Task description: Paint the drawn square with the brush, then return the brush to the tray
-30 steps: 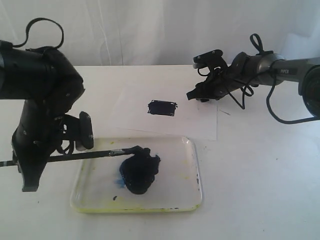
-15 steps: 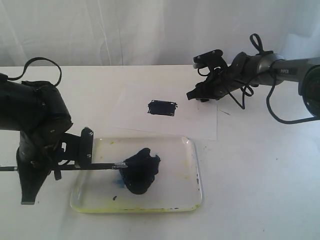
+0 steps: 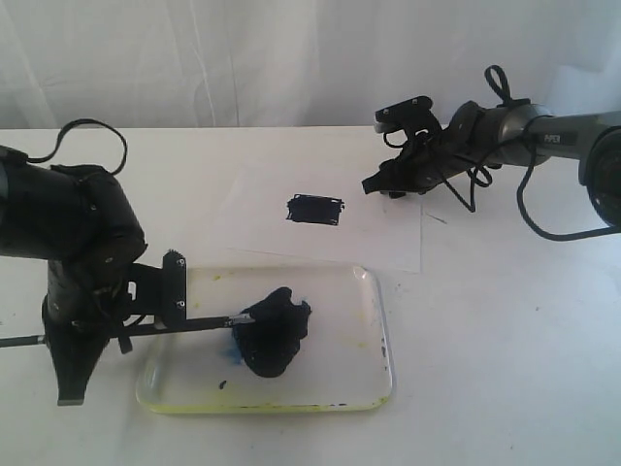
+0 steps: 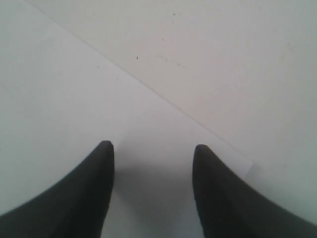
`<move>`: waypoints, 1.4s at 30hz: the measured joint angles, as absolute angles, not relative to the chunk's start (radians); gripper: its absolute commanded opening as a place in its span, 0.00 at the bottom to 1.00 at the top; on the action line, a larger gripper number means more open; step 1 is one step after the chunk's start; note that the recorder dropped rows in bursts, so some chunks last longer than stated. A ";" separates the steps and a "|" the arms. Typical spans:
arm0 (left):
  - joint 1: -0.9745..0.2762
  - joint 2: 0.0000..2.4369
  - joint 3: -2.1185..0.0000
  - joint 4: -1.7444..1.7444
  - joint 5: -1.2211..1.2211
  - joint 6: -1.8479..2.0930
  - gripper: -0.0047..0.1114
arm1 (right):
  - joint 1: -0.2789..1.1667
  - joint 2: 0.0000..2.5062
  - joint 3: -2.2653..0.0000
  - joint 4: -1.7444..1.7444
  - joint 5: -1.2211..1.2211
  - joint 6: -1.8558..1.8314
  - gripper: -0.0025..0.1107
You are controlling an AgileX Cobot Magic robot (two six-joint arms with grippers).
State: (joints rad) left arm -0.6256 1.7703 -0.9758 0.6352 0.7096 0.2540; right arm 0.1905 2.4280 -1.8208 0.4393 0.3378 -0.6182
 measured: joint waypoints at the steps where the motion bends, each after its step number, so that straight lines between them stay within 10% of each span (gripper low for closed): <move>1: -0.626 1.783 -0.976 0.631 0.710 0.256 0.04 | 0.190 2.428 -1.821 0.439 0.338 -0.618 0.44; 19: -0.626 1.807 -0.972 0.633 0.698 0.262 0.57 | 0.190 2.428 -1.821 0.439 0.338 -0.618 0.44; 42: -0.626 1.577 -1.024 0.574 0.588 0.145 0.54 | 0.190 2.408 -1.821 0.435 0.393 -0.618 0.59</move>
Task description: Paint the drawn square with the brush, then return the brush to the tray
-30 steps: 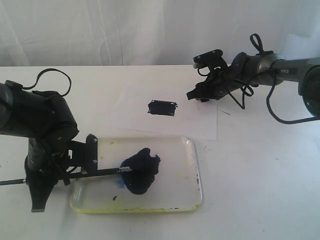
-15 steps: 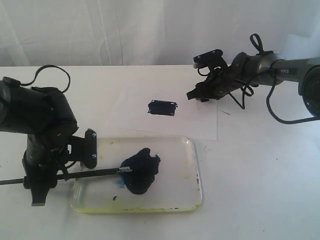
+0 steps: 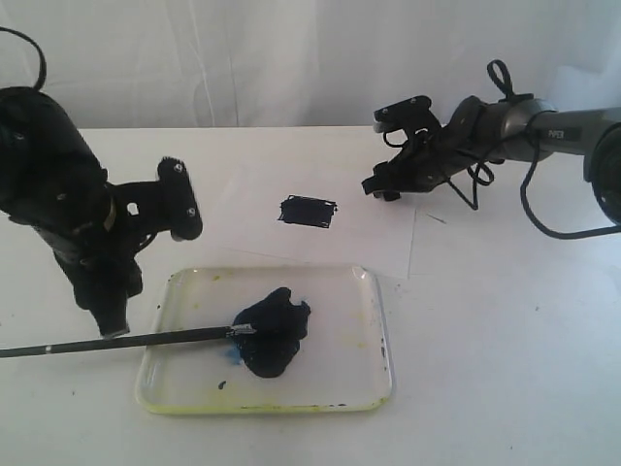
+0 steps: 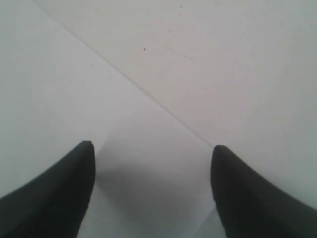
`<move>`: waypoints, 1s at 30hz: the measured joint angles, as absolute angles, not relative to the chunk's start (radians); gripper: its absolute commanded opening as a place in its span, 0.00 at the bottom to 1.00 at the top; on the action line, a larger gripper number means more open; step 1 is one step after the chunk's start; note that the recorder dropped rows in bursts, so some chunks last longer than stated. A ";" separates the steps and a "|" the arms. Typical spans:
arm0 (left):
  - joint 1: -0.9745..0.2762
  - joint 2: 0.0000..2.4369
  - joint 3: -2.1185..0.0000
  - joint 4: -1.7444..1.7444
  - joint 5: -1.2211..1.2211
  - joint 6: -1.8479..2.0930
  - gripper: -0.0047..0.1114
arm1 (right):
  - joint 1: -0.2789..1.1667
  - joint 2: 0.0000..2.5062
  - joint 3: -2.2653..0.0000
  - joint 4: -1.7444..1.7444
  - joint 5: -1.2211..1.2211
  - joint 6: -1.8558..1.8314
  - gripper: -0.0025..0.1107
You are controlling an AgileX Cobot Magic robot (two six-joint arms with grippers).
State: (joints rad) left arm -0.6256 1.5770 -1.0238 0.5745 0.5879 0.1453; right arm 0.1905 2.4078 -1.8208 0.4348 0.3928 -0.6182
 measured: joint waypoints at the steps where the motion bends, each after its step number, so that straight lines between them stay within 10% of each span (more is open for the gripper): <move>1: -0.626 1.565 -1.026 0.574 0.574 0.106 0.51 | 0.190 2.398 -1.819 0.435 0.409 -0.615 0.59; 12: -0.465 1.502 -1.102 0.601 0.556 -0.356 0.04 | 0.190 2.202 -1.817 0.390 0.627 -0.486 0.42; 18: -0.284 1.500 -1.106 0.570 0.533 -0.524 0.04 | 0.190 2.121 -1.817 0.215 0.867 -0.300 0.02; 30: -0.014 1.498 -1.106 0.180 0.661 -0.246 0.04 | 0.090 1.966 -1.747 0.149 1.211 -0.090 0.02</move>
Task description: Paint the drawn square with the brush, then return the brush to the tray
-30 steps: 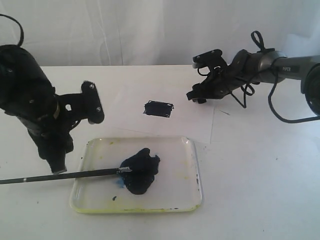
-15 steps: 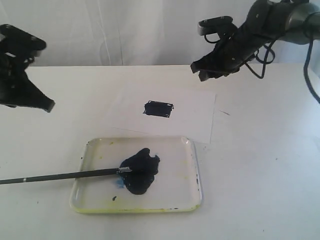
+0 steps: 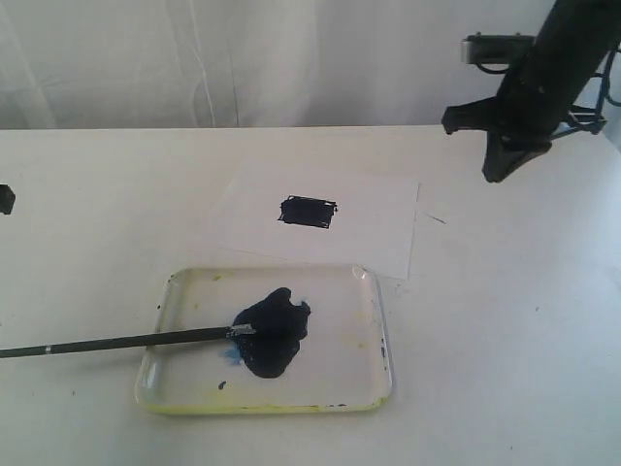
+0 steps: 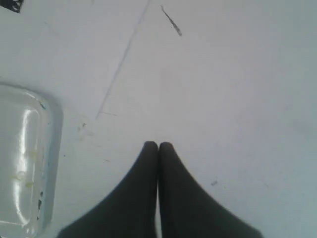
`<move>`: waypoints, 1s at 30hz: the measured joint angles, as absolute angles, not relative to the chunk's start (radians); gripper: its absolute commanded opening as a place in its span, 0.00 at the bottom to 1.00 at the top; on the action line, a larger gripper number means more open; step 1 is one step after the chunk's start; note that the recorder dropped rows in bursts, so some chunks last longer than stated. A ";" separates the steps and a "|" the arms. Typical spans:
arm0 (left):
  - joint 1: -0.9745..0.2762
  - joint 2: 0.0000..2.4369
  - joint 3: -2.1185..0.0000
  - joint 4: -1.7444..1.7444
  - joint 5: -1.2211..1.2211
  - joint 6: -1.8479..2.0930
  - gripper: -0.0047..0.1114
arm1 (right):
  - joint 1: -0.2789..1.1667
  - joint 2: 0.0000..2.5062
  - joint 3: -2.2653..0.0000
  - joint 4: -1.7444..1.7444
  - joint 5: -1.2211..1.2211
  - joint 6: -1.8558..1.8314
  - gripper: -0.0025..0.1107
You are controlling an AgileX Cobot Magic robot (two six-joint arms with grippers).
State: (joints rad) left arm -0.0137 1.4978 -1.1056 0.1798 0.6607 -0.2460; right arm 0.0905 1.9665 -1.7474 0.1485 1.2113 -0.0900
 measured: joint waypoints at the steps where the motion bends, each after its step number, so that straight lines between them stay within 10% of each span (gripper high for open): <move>1: -0.014 1.498 -1.106 0.156 0.672 -0.213 0.04 | 0.067 1.940 -1.706 0.147 1.213 -0.095 0.02; 15: -0.014 1.429 -1.158 0.047 0.930 -0.086 0.04 | 0.000 1.383 -1.102 0.084 0.935 -0.187 0.02; 30: -0.014 0.659 -0.982 0.074 0.914 -0.071 0.04 | 0.000 0.527 -0.993 0.076 0.955 -0.168 0.02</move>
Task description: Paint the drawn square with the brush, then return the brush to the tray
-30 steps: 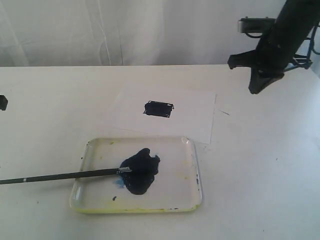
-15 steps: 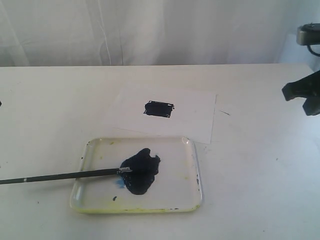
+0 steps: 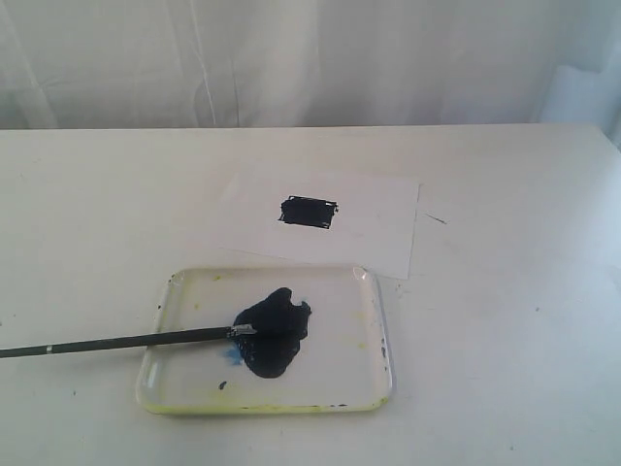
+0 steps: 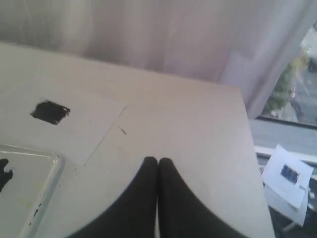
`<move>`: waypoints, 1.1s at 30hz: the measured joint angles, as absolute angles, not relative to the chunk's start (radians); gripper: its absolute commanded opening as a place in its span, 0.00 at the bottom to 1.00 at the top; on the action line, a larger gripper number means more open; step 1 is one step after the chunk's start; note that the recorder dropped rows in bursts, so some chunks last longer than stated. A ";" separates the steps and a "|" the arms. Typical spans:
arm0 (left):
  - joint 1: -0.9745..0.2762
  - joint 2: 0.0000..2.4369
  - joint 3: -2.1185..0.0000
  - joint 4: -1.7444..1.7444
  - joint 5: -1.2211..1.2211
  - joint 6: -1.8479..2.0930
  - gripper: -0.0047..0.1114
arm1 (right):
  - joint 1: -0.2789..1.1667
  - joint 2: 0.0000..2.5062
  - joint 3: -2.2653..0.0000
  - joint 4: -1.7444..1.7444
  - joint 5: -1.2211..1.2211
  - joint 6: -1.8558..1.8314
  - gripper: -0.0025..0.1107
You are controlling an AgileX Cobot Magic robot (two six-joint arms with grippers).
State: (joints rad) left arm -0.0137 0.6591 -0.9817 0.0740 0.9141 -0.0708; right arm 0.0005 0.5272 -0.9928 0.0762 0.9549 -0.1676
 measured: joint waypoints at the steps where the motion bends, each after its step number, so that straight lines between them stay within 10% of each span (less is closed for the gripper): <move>1: -0.014 0.620 -0.980 0.074 0.916 -0.071 0.04 | 0.000 0.477 -0.993 0.076 0.964 -0.168 0.02; 18: -0.014 0.038 -0.968 0.078 1.074 -0.052 0.04 | 0.000 0.000 -0.992 0.012 1.068 -0.164 0.02; 33: -0.028 0.004 -0.872 0.129 1.028 -0.080 0.04 | 0.000 0.002 -0.807 0.000 0.949 -0.140 0.02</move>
State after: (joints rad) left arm -0.0283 0.0040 -0.8724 0.1285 1.0285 -0.0804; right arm 0.0005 0.0019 -0.8066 0.0000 0.9491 -0.1401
